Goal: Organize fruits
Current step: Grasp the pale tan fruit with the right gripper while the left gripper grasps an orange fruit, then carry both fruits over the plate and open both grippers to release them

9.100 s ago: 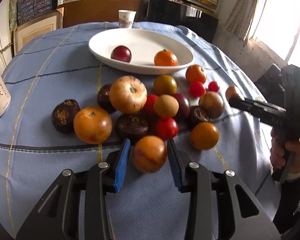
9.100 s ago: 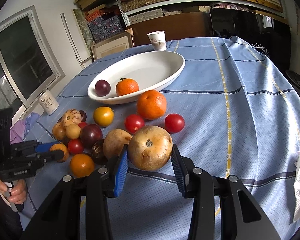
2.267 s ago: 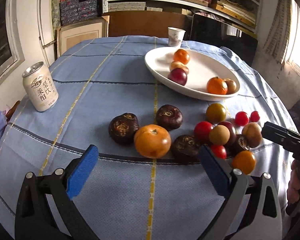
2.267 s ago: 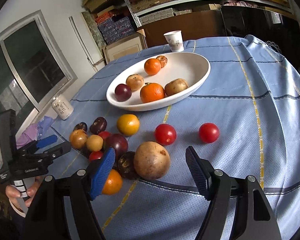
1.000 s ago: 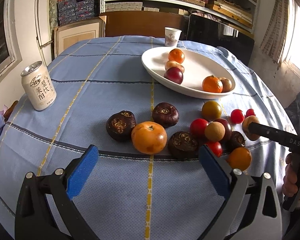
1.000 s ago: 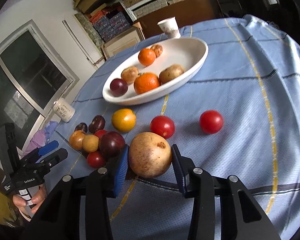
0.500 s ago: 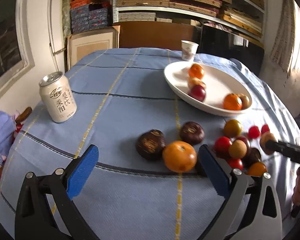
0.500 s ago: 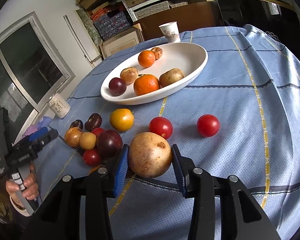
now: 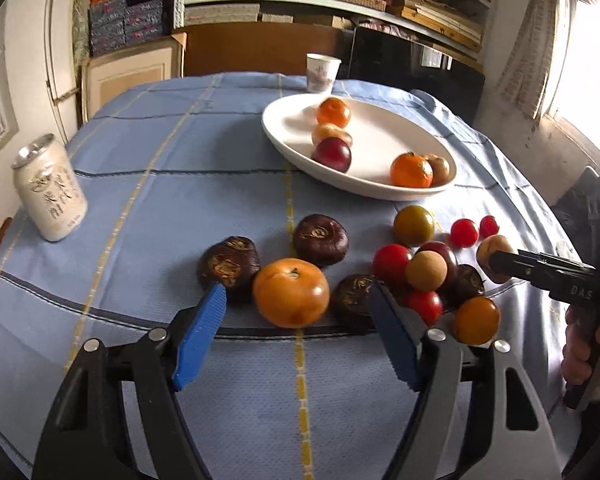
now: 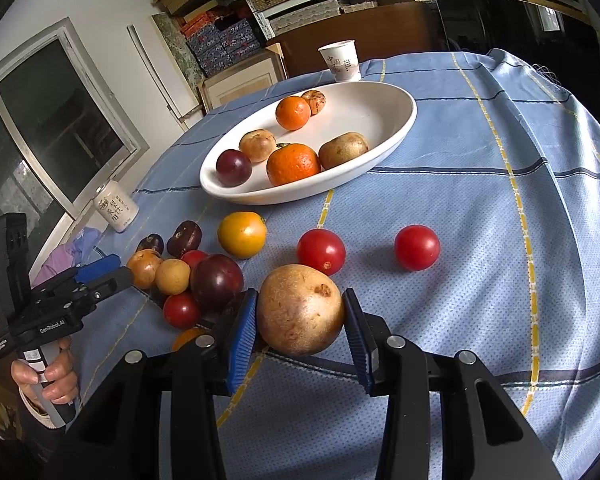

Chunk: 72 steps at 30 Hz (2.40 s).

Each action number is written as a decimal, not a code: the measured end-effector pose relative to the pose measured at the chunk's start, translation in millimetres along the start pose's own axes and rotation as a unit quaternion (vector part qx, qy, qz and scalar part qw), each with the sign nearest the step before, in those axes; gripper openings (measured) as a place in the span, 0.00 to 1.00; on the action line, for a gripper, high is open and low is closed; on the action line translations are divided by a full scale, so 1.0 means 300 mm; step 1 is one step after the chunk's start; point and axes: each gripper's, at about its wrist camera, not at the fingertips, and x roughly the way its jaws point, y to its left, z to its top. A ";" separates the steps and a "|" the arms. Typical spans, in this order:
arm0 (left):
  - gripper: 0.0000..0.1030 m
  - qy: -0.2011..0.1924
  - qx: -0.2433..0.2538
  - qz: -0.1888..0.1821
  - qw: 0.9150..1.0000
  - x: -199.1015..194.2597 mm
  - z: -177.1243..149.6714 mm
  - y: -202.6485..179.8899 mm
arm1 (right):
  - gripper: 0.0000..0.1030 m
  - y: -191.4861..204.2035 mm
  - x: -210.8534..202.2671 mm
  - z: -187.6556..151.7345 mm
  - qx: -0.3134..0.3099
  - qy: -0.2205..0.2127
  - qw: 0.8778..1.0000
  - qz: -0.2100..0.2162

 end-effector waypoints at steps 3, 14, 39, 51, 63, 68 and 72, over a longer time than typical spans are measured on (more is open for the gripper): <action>0.62 0.008 0.005 -0.002 1.000 0.019 0.004 -0.005 | 0.42 -0.002 -0.001 0.000 0.002 0.001 1.000 -0.001; 0.43 0.032 -0.005 -0.015 0.999 0.071 0.020 0.025 | 0.42 -0.004 -0.003 -0.001 -0.001 0.000 1.000 -0.004; 0.42 -0.020 -0.001 -0.033 0.999 -0.033 0.081 0.020 | 0.42 0.007 -0.043 0.050 -0.007 -0.047 0.999 -0.017; 0.42 -0.004 0.025 -0.080 0.996 0.172 0.422 -0.169 | 0.42 0.017 0.108 0.328 -0.002 -0.092 0.996 -0.020; 0.92 -0.036 0.027 -0.029 0.999 0.189 0.420 -0.166 | 0.60 -0.037 0.058 0.344 0.021 -0.111 0.994 -0.001; 0.95 -0.078 -0.003 0.002 0.997 0.043 0.325 -0.064 | 0.62 -0.068 -0.035 0.291 0.021 -0.133 0.991 -0.023; 0.95 -0.057 -0.054 0.042 0.996 0.028 0.205 0.037 | 0.63 -0.090 -0.026 0.209 0.000 -0.107 0.992 -0.074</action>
